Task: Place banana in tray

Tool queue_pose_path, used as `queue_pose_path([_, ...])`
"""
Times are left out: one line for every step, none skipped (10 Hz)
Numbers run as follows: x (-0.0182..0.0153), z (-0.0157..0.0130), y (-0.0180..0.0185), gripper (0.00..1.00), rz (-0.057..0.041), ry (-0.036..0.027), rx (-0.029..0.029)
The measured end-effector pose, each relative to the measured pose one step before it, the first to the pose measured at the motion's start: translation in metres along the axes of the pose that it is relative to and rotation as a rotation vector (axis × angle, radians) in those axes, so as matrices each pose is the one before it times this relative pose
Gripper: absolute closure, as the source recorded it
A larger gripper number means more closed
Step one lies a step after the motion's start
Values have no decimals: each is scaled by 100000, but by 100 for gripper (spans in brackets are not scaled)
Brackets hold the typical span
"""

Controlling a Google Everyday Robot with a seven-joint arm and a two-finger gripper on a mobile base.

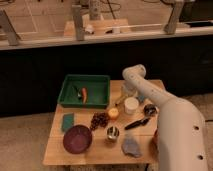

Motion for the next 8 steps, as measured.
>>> queue_pose_path([-102,-175,-153,83,40,-1207,743])
queue_pose_path([-12,-254,33,92,-48,-899,411])
queue_pose_path([51,-467,-332,99,218,-865,1646])
queue_pose_path([251,-818,-400,100,901,-566,2213])
queue_pose_path([310,-983,-269,100,799,129,1640])
queue_pose_path([408,-1433,-304,100,1156,29,2401])
queue_pose_path([476,-1658,-320,100,1378,251,3394])
queue_pose_path([195,-976,-278,100,836,-50,3152])
